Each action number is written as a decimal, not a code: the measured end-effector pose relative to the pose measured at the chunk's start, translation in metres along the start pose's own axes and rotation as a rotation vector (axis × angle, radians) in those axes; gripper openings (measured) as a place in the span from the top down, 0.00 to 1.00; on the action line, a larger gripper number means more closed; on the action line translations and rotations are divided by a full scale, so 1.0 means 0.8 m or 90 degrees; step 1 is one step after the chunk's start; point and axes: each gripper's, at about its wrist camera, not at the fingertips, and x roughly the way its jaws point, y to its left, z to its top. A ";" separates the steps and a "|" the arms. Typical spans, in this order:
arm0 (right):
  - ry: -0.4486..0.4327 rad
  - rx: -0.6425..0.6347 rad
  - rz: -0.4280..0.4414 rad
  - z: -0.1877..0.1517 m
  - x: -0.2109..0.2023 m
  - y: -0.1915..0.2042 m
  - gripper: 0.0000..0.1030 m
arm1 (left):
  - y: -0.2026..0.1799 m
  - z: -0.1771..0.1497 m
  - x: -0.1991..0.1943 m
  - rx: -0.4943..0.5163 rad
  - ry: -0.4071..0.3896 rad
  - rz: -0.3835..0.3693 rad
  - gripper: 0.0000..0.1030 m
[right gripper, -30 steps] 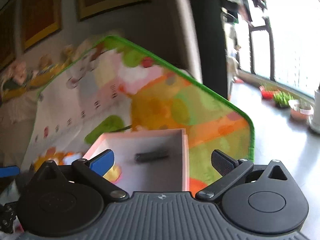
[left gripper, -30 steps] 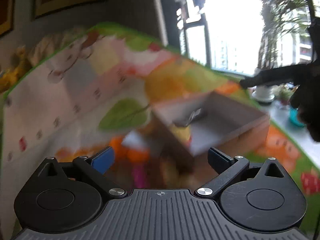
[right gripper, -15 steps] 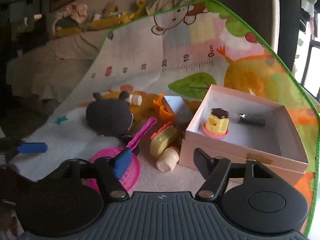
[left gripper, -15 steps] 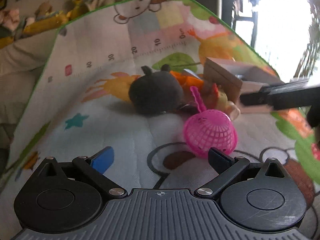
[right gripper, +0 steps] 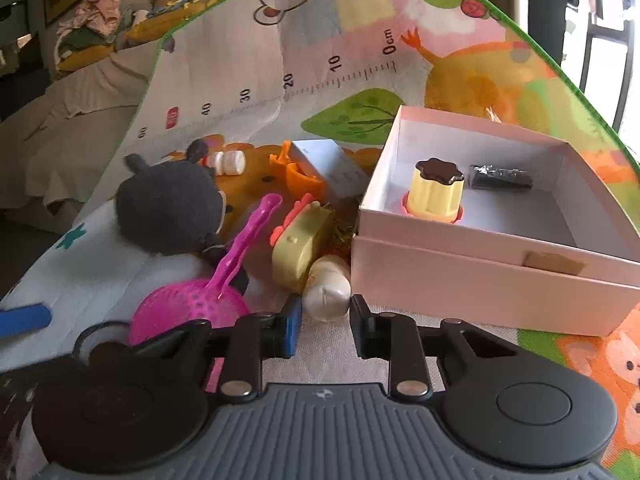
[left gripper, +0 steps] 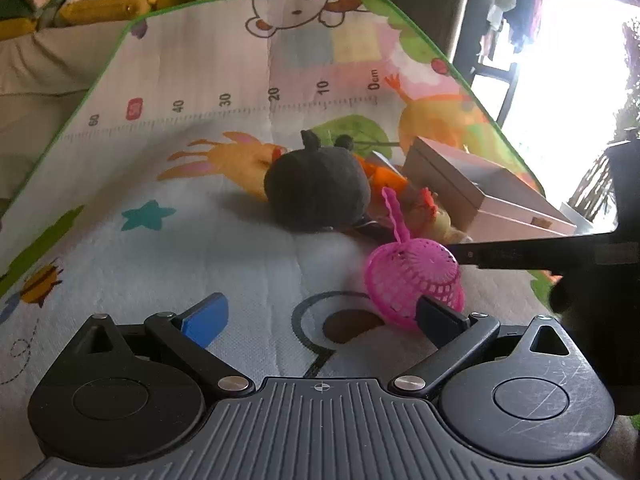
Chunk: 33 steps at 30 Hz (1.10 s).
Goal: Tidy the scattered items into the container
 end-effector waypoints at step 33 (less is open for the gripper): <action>-0.034 -0.003 -0.016 -0.105 -0.107 -0.054 0.58 | -0.057 0.009 0.008 0.098 0.030 0.017 0.01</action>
